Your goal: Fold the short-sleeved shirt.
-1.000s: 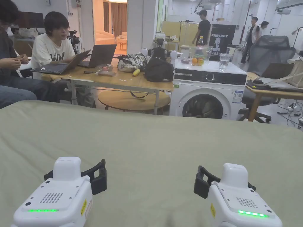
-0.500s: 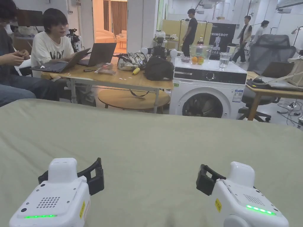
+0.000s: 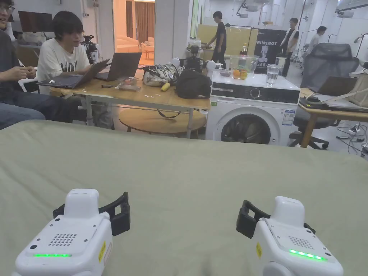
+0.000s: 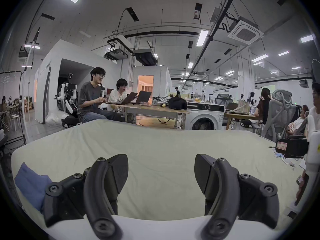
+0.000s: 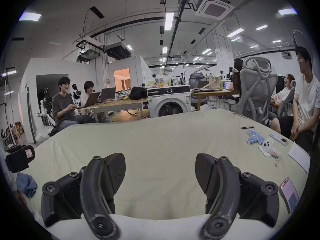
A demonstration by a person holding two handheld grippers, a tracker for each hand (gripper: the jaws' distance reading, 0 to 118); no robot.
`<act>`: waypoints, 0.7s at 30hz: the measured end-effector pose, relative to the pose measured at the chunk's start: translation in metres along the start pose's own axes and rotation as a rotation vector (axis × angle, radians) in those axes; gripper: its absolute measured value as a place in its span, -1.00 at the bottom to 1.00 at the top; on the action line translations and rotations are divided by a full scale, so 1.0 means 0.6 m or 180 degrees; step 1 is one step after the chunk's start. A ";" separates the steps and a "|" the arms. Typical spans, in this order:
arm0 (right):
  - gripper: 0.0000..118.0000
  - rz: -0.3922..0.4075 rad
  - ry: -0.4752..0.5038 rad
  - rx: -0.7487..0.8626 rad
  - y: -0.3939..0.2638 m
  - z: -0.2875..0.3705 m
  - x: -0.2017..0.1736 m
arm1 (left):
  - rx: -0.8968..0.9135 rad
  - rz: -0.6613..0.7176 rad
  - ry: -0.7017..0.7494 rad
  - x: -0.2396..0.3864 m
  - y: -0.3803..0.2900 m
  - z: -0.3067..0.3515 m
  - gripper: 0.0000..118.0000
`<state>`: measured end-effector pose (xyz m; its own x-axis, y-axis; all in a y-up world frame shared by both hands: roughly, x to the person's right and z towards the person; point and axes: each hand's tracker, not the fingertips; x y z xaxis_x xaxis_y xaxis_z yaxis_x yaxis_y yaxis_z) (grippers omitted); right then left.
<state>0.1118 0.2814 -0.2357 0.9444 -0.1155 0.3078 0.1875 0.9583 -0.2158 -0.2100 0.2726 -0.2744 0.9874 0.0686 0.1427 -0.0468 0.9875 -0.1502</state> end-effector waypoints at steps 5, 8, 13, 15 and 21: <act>0.44 0.0066 -0.0030 0.0030 0.000 0.001 -0.004 | 0.0010 -0.0047 0.0013 0.004 0.000 0.000 0.35; 0.44 0.0083 -0.0046 0.0031 0.000 0.000 -0.005 | -0.0004 -0.0048 0.0006 0.005 0.000 0.001 0.35; 0.44 0.0101 -0.0077 0.0031 0.001 0.001 -0.007 | -0.0031 -0.0027 -0.0010 0.004 0.000 0.001 0.35; 0.44 0.0119 -0.0058 0.0041 0.000 0.001 -0.007 | -0.0042 -0.0032 -0.0021 0.005 0.000 0.001 0.35; 0.44 0.0147 -0.0050 0.0069 -0.001 0.006 -0.014 | -0.0075 -0.0020 -0.0052 0.005 0.000 0.000 0.35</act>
<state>0.1028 0.2829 -0.2347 0.9476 -0.0672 0.3124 0.1379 0.9679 -0.2101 -0.2069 0.2729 -0.2738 0.9850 0.0650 0.1596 -0.0370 0.9843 -0.1723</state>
